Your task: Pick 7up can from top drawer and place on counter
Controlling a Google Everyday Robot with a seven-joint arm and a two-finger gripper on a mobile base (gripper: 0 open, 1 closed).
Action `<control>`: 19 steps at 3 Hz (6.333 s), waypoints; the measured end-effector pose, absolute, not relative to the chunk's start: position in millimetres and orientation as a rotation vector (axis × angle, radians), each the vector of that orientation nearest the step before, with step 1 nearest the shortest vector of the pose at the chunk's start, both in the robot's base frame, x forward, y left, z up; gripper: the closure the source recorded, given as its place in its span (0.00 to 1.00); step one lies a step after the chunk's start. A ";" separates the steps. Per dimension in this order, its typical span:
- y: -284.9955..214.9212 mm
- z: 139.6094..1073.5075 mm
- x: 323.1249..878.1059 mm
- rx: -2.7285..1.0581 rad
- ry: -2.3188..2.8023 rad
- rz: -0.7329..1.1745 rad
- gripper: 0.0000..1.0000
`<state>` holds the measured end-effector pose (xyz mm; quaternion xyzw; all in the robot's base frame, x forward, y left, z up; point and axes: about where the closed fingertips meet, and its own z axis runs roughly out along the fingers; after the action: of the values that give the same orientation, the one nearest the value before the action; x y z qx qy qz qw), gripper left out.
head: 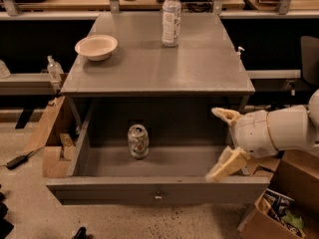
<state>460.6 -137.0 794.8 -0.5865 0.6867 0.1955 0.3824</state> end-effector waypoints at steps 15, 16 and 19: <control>-9.0 966.8 638.7 -1.396 1.614 0.831 1.00; -11.2 993.1 684.6 -1.274 1.633 0.749 1.00; -61.8 897.5 740.1 -1.096 1.587 0.568 0.97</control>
Offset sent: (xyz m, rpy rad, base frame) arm 0.0104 0.0146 0.0096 0.0386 -0.0490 0.0088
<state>740.1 -61.8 897.5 -0.4603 0.6663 0.2384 0.5360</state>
